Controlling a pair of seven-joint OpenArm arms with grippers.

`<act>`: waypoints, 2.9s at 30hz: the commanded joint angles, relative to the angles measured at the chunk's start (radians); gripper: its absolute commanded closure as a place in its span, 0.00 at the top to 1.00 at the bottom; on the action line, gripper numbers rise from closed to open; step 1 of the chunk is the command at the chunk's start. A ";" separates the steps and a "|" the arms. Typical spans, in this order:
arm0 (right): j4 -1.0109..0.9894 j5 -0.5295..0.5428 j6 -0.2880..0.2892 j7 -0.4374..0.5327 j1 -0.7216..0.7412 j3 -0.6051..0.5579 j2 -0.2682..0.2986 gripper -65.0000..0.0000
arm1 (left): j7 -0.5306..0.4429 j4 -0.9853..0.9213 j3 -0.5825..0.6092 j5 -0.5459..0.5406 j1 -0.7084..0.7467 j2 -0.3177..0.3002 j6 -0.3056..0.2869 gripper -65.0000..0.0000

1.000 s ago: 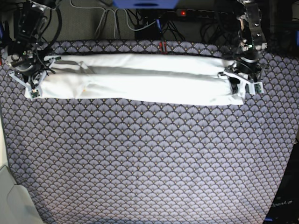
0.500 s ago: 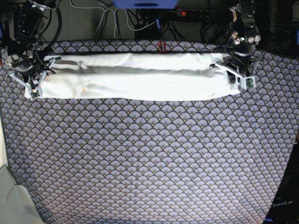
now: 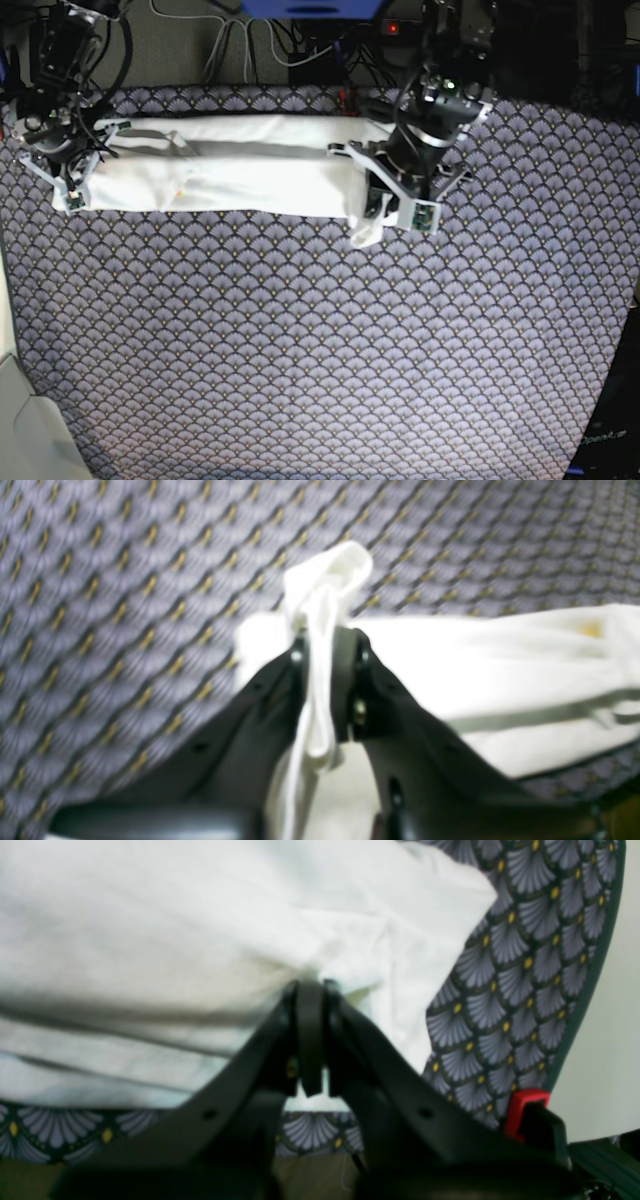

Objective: Fold the T-shirt properly
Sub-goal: 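Carry the strip end with the left gripper toward the right gripper, then hold the folded strip with both grippers and flatten the fold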

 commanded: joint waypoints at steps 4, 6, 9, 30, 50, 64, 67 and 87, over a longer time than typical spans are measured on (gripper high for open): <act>0.014 0.003 -0.004 0.012 0.009 0.003 0.010 0.00 | -0.017 0.000 0.080 -0.009 -0.043 0.005 -0.004 0.00; 0.014 0.003 -0.004 0.012 0.009 0.003 0.010 0.00 | -0.017 -0.020 0.128 -0.009 -0.069 0.005 0.040 0.00; 0.014 0.003 -0.004 0.012 0.009 0.003 0.010 0.00 | -0.017 -0.058 0.218 -0.012 -0.103 0.003 0.149 0.00; 0.014 0.002 -0.004 0.008 0.001 0.002 0.012 0.00 | -0.027 -0.226 0.464 -0.020 -0.235 0.038 0.284 0.01; 0.014 0.000 -0.004 0.003 -0.002 0.002 0.015 0.10 | -0.017 -0.235 0.519 -0.020 -0.256 0.052 0.278 0.19; 0.047 0.000 -0.004 0.009 -0.016 0.011 0.016 0.49 | -0.017 -0.069 0.497 -0.020 -0.228 -0.031 0.284 0.38; 0.102 0.000 -0.004 0.003 -0.022 0.013 0.016 0.50 | -0.017 -0.066 0.433 -0.020 -0.193 -0.098 0.284 0.38; 0.010 0.005 -0.004 0.002 0.084 0.149 0.012 0.66 | -0.027 -0.184 0.269 -0.020 -0.107 -0.170 0.277 0.38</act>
